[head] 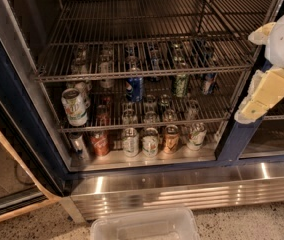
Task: Pick green can from middle shelf of fridge
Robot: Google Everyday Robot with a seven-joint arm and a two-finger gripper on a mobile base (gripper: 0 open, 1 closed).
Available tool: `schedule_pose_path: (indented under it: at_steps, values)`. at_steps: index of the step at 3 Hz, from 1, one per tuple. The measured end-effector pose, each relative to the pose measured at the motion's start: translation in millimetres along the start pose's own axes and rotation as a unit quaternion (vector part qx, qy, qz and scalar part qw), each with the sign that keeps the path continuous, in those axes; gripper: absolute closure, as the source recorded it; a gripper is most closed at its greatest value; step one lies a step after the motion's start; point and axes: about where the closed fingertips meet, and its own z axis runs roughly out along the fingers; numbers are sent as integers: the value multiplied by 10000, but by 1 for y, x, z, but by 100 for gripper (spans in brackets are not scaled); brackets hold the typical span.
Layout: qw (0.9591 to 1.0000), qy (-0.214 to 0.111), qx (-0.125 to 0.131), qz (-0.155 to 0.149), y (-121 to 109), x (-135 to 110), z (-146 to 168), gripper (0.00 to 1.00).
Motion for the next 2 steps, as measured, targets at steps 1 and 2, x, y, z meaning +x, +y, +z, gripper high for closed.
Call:
schedule_pose_path:
  at_steps: [1,2]
  values:
    - [10000,0,0,0,0,0,0,0]
    - [9996,-250,78,81,-2,-3,10,0]
